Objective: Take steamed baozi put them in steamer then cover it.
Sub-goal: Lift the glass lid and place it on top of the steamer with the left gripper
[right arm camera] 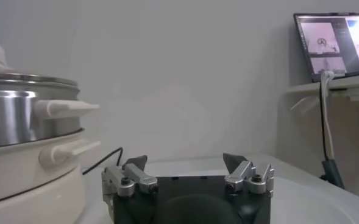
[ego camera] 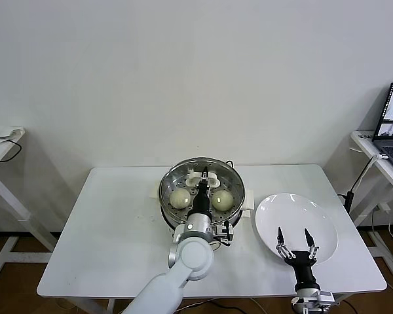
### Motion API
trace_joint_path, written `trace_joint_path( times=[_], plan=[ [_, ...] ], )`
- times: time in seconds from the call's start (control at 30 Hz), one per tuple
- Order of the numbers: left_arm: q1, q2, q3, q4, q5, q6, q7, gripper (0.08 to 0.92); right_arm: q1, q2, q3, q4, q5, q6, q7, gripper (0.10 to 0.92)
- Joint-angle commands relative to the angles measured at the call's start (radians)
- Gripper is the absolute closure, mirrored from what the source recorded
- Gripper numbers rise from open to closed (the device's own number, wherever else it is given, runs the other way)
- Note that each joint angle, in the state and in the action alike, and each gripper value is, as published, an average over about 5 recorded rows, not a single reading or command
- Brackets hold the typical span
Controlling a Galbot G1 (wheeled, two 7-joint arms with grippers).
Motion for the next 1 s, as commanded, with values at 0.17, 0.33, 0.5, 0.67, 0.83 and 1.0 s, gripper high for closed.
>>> trace_joint_path(
  times=[0.17,0.33,0.5,0.67,0.83,1.0],
  plan=[
    [0.015,0.007,-0.01,-0.006,-0.001,-0.005,-0.002,0.812,0.0,-0.001,-0.003,-0.001,-0.004,0.002,-0.001,0.203],
    [0.017,0.003,-0.014,-0.001,0.0,-0.009,-0.006,0.812,0.001,-0.001,-0.003,-0.002,-0.007,0.003,-0.001,0.203],
    [0.022,-0.008,-0.01,-0.002,0.002,-0.01,-0.01,0.812,0.003,-0.001,-0.003,-0.007,-0.009,0.007,-0.001,0.203],
    [0.024,-0.014,-0.013,0.007,0.013,-0.024,-0.012,0.812,0.004,-0.001,-0.003,-0.008,-0.01,0.007,-0.001,0.203],
    [0.027,-0.01,-0.02,0.004,0.022,-0.037,-0.012,0.812,0.003,-0.003,-0.002,-0.008,-0.009,0.008,-0.002,0.203],
    [0.042,0.001,-0.019,-0.027,0.024,-0.038,-0.017,0.781,0.004,-0.003,-0.003,-0.008,-0.009,0.008,-0.002,0.203]
  ],
)
